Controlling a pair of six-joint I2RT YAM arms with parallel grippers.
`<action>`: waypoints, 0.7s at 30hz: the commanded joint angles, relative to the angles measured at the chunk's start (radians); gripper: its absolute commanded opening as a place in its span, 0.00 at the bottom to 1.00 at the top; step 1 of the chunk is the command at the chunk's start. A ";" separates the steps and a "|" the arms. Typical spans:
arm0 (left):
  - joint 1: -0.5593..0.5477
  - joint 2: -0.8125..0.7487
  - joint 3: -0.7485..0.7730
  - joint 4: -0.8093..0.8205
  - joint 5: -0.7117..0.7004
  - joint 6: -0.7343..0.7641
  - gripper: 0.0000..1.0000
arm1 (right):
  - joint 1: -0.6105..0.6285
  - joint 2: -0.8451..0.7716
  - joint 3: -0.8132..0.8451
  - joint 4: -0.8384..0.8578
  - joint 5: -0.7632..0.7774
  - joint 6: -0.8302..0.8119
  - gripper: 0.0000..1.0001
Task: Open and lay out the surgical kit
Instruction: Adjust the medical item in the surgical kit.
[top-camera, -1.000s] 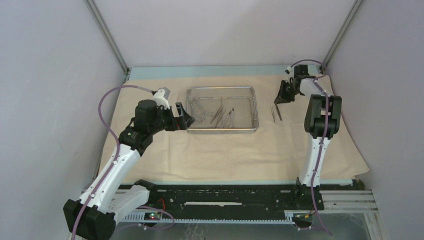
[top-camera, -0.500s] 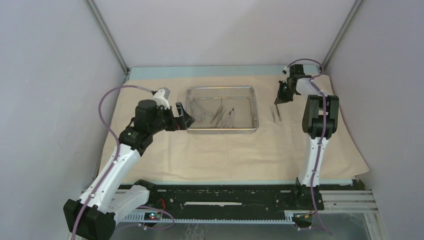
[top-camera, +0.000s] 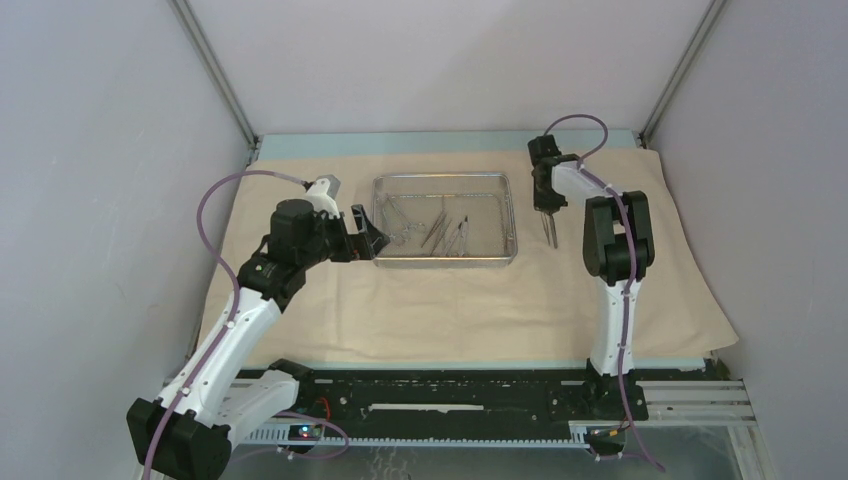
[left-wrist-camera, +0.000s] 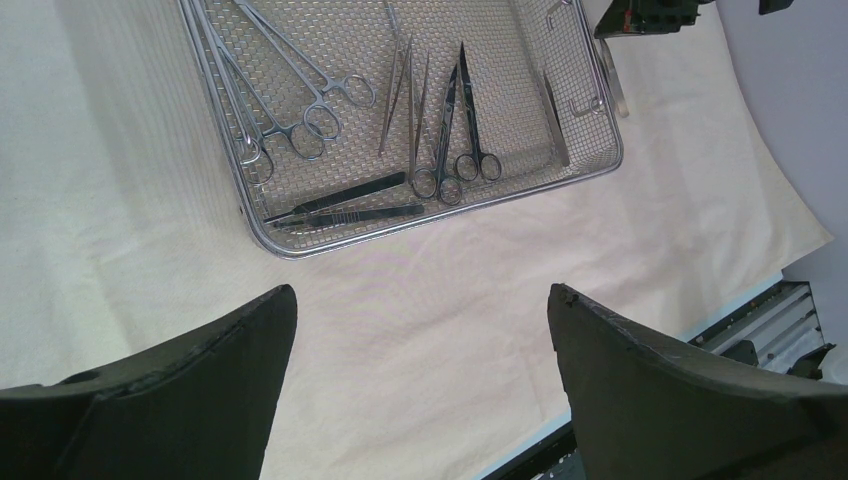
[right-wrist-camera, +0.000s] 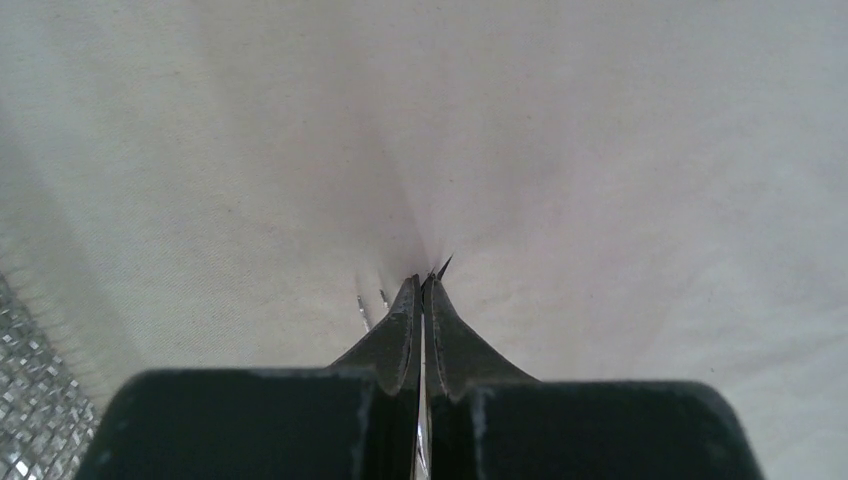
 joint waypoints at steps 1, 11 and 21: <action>0.007 -0.009 0.010 0.032 0.012 -0.001 1.00 | 0.024 -0.044 -0.012 -0.002 0.208 0.086 0.00; 0.007 -0.009 0.009 0.032 0.011 -0.001 1.00 | 0.066 -0.032 -0.003 0.050 0.326 0.090 0.00; 0.007 -0.008 0.009 0.032 0.009 0.000 1.00 | 0.088 0.021 0.059 0.028 0.340 0.046 0.00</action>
